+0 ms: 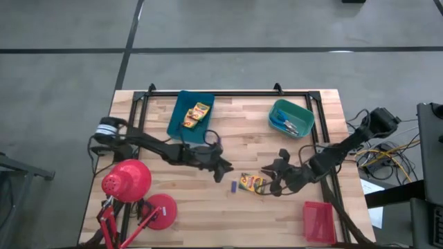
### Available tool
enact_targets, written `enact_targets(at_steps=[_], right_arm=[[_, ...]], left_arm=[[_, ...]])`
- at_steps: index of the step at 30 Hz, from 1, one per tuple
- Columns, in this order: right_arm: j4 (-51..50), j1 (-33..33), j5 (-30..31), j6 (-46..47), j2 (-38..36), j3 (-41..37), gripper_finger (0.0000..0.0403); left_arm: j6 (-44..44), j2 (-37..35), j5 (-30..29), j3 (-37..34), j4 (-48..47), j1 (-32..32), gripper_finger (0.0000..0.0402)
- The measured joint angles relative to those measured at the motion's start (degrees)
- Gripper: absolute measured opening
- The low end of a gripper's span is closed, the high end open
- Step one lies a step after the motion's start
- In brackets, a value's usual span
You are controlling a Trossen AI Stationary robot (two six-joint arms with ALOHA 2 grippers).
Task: Pick & Place School Supplies
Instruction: Put the yellow crayon box into the blue bin
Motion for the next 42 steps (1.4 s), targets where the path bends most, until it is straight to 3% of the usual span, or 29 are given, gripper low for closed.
enact_targets(at_steps=[6,14,23,42], right_arm=[[5.1,0.8,-0.5,-1.0,6.7,1.2,0.0052],[6.6,2.3,-3.2,0.6,12.7,2.7,0.0052],[7.6,5.1,-3.2,2.8,14.6,4.2,0.0052],[6.2,5.9,-5.1,2.8,15.7,4.1,0.0052]], left_arm=[[-2.1,6.5,2.9,5.2,-0.2,0.0,0.0140],[-3.9,7.5,5.6,7.1,-1.1,0.0,0.0140],[-11.0,7.7,5.6,7.1,-4.0,0.1,0.0140],[-10.0,7.7,0.7,8.9,-4.5,0.1,0.0140]])
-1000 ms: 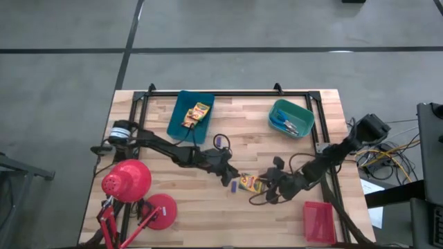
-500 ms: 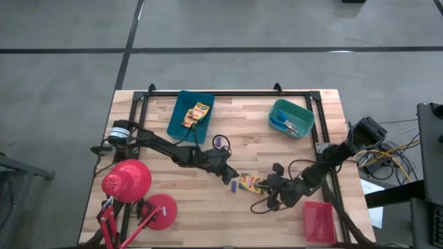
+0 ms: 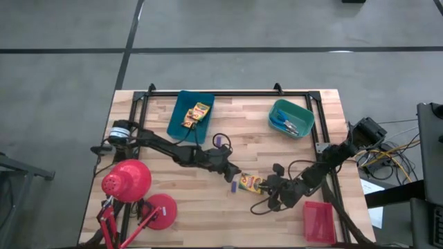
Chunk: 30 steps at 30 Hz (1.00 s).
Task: Pick & Place School Supplies
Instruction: Put the yellow crayon box into the blue bin
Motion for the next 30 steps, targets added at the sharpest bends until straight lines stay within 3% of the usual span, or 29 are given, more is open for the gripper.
enact_targets(at_steps=[14,20,30], right_arm=[[-0.4,0.0,0.0,0.0,0.0,-0.2,0.0052],[-0.9,0.0,0.1,0.2,-0.1,-0.2,0.0052],[-1.2,0.0,0.1,1.1,-0.1,-0.3,0.0052]], left_arm=[[0.7,2.9,-0.1,1.9,-0.4,-0.1,0.0140],[0.7,7.4,5.6,6.4,-1.3,-0.1,0.0140],[0.8,8.3,4.7,9.9,-11.8,-0.1,0.0140]])
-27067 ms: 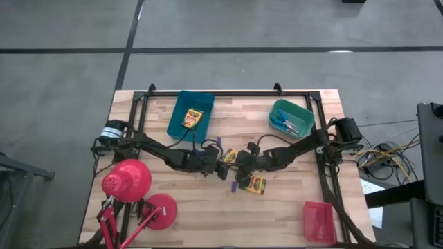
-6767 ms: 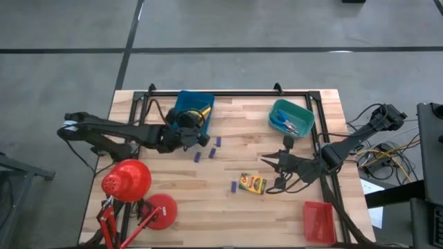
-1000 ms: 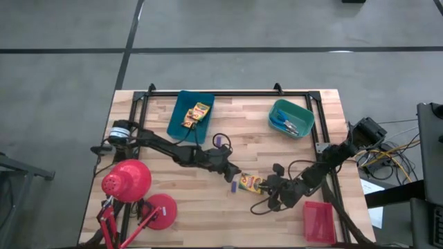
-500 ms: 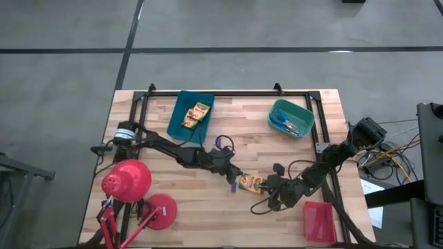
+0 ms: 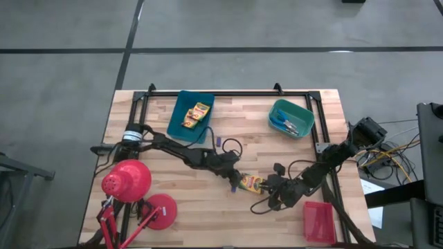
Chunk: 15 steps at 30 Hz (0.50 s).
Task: Pick & Place School Supplies
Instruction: Put the yellow crayon box into the blue bin
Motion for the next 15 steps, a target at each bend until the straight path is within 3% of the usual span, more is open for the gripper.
enact_targets(at_steps=[15], right_arm=[[0.0,0.0,0.5,0.9,0.0,-0.5,0.0052]], left_arm=[[-0.3,0.1,-1.1,0.2,-1.8,0.0,0.0140]])
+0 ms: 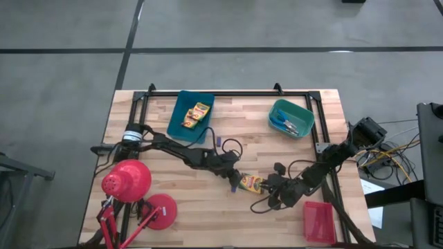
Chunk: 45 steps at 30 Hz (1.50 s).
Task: Pick & Place School Supplies
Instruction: Put the yellow crayon box into the blue bin
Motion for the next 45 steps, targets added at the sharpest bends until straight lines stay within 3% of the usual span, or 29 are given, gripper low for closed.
enact_targets(at_steps=[34,45], right_arm=[[0.0,-2.8,0.2,1.1,0.0,-2.1,0.0052],[0.9,-2.9,-0.7,5.3,-0.2,-4.6,0.0052]], left_arm=[[0.0,0.0,-0.1,-0.1,-0.5,0.0,0.0140],[0.1,0.0,-0.1,-0.1,-0.5,0.0,0.0140]])
